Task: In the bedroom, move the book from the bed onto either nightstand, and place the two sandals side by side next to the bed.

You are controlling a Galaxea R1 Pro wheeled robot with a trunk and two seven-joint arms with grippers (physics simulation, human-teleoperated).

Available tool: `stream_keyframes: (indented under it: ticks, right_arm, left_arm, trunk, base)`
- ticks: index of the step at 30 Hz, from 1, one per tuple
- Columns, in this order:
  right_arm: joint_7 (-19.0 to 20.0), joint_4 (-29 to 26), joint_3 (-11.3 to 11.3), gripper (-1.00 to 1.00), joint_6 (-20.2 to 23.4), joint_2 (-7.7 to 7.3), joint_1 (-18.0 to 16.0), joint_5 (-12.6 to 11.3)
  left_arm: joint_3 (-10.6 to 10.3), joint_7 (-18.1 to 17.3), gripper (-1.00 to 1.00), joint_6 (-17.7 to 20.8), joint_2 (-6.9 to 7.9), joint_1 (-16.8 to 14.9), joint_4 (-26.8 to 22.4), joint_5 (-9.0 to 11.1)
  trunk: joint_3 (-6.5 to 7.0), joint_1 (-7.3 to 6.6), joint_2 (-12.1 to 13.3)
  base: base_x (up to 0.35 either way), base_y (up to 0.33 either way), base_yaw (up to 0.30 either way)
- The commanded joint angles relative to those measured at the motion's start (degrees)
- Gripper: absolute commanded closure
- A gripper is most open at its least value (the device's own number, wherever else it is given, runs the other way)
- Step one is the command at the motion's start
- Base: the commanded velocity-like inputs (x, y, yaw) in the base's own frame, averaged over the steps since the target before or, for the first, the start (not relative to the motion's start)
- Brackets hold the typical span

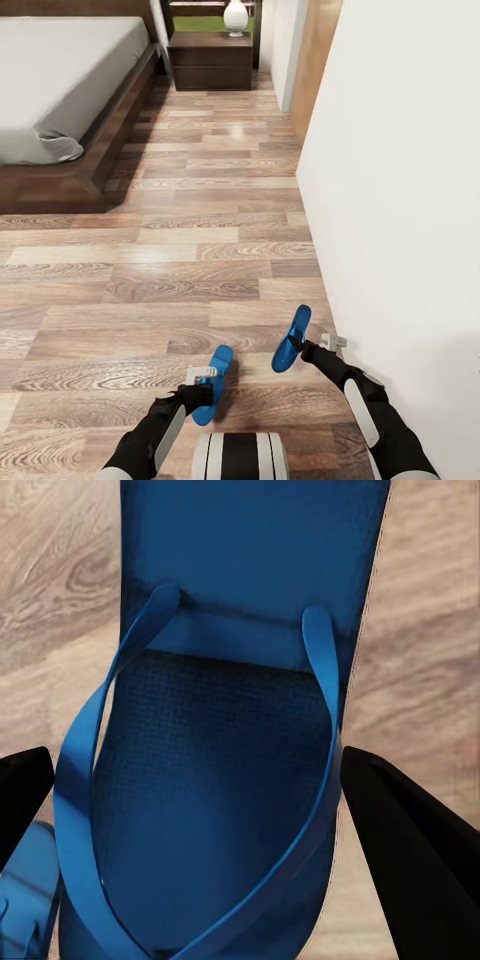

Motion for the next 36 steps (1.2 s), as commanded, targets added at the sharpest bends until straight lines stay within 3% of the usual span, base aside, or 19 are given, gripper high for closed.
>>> stream_keyframes:
  ticks: [1,18,31,36]
  right_arm:
    - [0.2,0.0,-0.1,1.00,0.5,0.01,0.0,-0.4]
    - [0.2,0.0,0.0,1.00,0.5,0.02,0.2,-0.2]
    - [0.2,-0.1,0.1,1.00,0.5,0.02,0.2,-0.2]
    - [0.3,-0.1,0.1,1.00,0.5,0.02,0.2,-0.2]
  left_arm:
    - [0.0,0.0,1.00,0.3,0.01,0.0,-0.1,0.5]
    - [0.0,0.0,1.00,0.3,0.01,0.0,-0.1,0.5]
    - [0.1,0.0,1.00,0.4,0.10,0.0,-0.1,0.6]
    - [0.1,0.0,1.00,0.4,0.10,0.0,-0.1,0.6]
  trunk:
    - [0.19,-0.03,0.0]
    - [3.90,-0.47,0.2]
    - [3.89,-0.47,0.2]
    - [5.00,-0.60,0.3]
  base:
    - [0.000,0.000,0.000]
    - [0.000,0.000,0.066]
    - [0.000,0.000,0.001]
    - [0.000,0.000,0.000]
